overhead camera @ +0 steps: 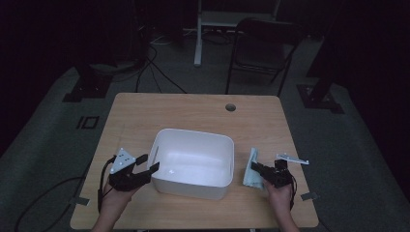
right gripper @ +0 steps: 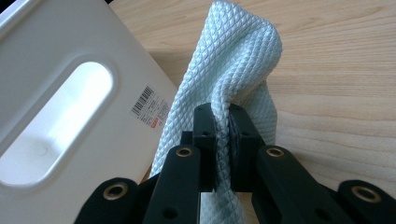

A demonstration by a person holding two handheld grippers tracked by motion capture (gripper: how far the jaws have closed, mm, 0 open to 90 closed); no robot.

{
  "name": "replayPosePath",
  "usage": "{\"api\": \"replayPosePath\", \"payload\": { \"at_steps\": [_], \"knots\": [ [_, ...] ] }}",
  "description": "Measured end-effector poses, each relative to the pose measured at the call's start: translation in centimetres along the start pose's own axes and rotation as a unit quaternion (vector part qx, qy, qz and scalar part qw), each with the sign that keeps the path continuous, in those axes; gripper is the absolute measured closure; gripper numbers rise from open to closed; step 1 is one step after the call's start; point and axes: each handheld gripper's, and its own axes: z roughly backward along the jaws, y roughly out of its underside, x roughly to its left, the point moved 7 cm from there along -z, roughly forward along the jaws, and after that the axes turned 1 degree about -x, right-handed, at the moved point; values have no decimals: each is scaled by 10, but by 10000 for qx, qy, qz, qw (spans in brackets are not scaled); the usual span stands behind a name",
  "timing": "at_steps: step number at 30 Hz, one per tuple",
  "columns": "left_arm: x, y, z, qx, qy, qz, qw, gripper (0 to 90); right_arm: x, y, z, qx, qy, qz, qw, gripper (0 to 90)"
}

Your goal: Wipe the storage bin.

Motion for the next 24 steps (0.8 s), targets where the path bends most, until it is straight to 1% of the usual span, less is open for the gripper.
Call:
{"api": "replayPosePath", "payload": {
  "at_steps": [3,5,6,8,10,12,13,15,16,17,18,20,21,22,23,24],
  "knots": [
    [5,-10,0,-65,33,-31,10000,425,0,0,0,-5,-6,-1,10000,834],
    [9,-17,-4,-50,69,-83,9999,419,1,0,0,-1,-15,8,10000,834],
    [12,-20,-7,-55,97,-86,9999,403,1,0,0,1,-16,13,10000,834],
    [18,-27,-15,-32,118,-132,9998,402,1,0,0,-1,-20,24,10000,834],
    [25,-33,-25,-10,87,-220,9997,402,1,0,0,0,-20,16,10000,834],
    [34,-41,-36,5,135,-277,9995,403,1,0,0,-5,-25,6,10000,834],
    [36,-43,-38,4,141,-280,9995,409,1,0,1,-3,-18,6,10000,834],
    [42,-49,-46,-70,288,-261,9992,409,0,0,1,-14,-19,4,10000,834],
    [46,-52,-49,-93,328,-208,9992,410,0,0,1,-15,-18,3,10000,834],
    [49,-54,-52,-143,429,-158,9989,408,-1,1,1,-14,-17,-4,10000,834],
    [52,-56,-55,-172,523,-151,9984,408,-1,1,1,-12,-16,-25,10000,834],
    [59,-58,-62,-112,490,-208,9985,409,-2,1,1,-13,-25,-36,10000,834],
    [61,-59,-65,-130,601,-191,9979,410,-2,1,0,-2,-25,-30,10000,834],
    [63,-59,-68,-105,621,-181,9979,410,-2,2,0,4,-23,-23,10000,834],
    [65,-59,-71,-63,600,-252,9979,410,-2,2,0,9,-28,-32,10000,834],
    [65,-60,-74,-49,641,-315,9974,410,-2,2,0,19,-35,-35,10000,834]
  ]
}}
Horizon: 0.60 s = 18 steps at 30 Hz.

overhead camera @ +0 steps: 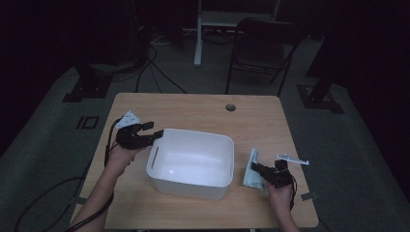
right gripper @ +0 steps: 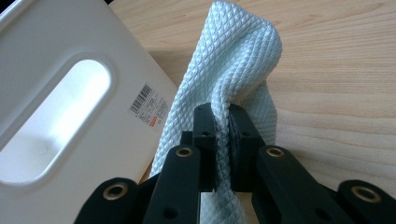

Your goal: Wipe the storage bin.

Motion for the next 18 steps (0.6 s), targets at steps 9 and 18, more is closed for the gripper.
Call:
{"api": "replayPosePath", "payload": {
  "at_steps": [9,18],
  "knots": [
    [1,4,-22,282,176,-232,9992,442,-1,0,0,-14,-2,-5,10000,834],
    [3,9,-34,367,360,-291,9983,518,-2,1,-1,-12,-24,-39,10000,834]
  ]
}}
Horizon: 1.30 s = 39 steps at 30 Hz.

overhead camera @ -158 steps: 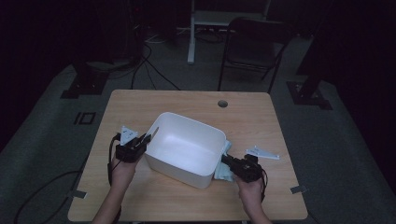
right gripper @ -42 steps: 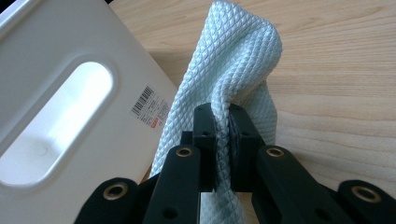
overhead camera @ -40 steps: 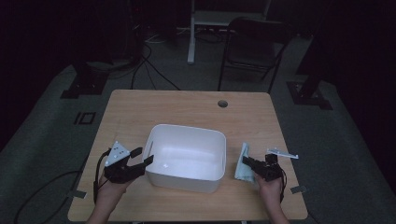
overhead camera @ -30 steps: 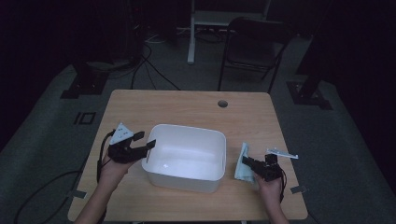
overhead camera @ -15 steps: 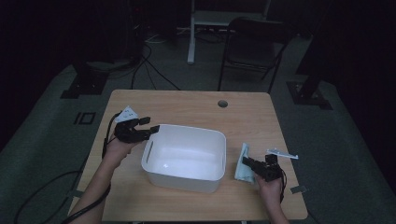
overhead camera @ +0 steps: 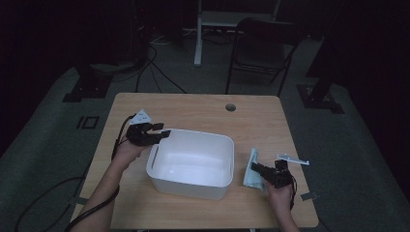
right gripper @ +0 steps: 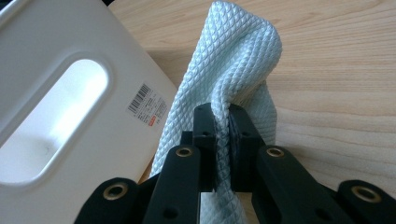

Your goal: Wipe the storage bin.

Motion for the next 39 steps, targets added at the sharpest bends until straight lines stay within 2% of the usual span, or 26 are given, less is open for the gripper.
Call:
{"api": "replayPosePath", "payload": {
  "at_steps": [3,4,7,9,14,18,23,24,27,31,35,36,39],
  "knots": [
    [-1,-1,-1,-138,186,39,9997,558,-2,0,0,-1,-3,-40,10000,834],
    [-2,-1,-2,-141,217,17,9997,606,-2,0,0,-3,-5,-45,10000,833],
    [-3,1,-5,-23,202,-111,9997,688,-3,1,0,0,-6,-63,10000,833],
    [-3,1,-5,-38,239,-95,9997,730,-3,1,1,-1,0,-64,10000,833],
    [-4,2,-2,-9,180,-59,9998,755,-5,0,1,-13,-7,-103,9999,833],
    [-6,6,5,19,-98,-156,9998,774,-5,1,1,-1,10,-100,9999,833],
    [-11,15,20,6,-321,15,9995,808,-3,0,1,-15,-5,-102,9999,834],
    [-12,17,22,-9,-418,53,9991,808,-3,0,1,-21,-6,-102,9999,833],
    [-18,20,28,-16,-430,84,9990,805,-2,0,2,-26,-7,-98,9999,834],
    [-19,21,29,37,-366,16,9993,798,-1,-1,1,-39,-34,-93,9999,833],
    [-19,18,25,-20,-138,-2,9999,740,-1,-1,0,-29,-40,-102,9999,832],
    [-20,18,24,30,-177,-82,9998,740,-2,0,0,-28,-26,-110,9999,832],
    [-19,15,19,37,-128,-133,9998,740,-3,0,1,-34,-12,-133,9999,832]
  ]
}}
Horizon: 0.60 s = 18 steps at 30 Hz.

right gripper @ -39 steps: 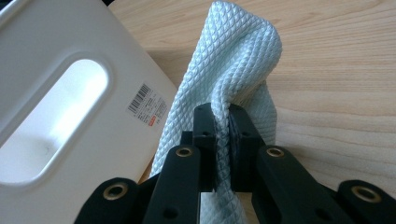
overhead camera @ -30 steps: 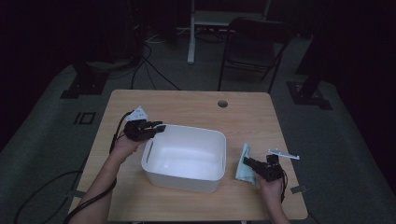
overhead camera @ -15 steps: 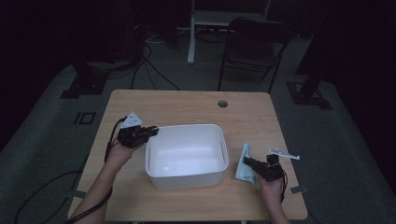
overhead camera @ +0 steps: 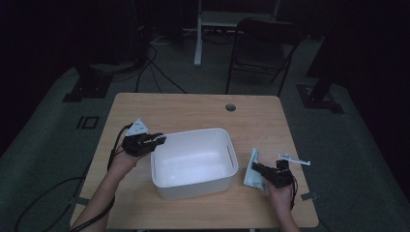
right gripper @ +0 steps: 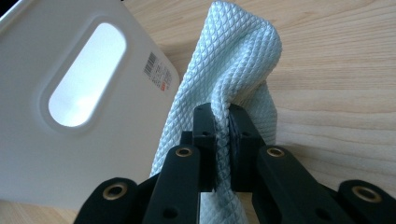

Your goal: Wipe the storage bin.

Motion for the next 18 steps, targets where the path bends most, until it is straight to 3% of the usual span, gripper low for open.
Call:
{"api": "replayPosePath", "payload": {
  "at_steps": [5,9,13,18],
  "knots": [
    [1,-3,-3,2,56,-19,10000,748,-2,0,1,-4,10,-14,10000,832],
    [-1,-2,0,-13,-56,-87,9999,780,-2,0,1,-3,6,-16,10000,832],
    [-6,3,6,-79,-51,26,10000,826,-1,0,0,1,9,0,10000,832],
    [-15,6,10,-102,-340,148,9993,835,0,0,0,-6,3,-9,10000,833]
  ]
}}
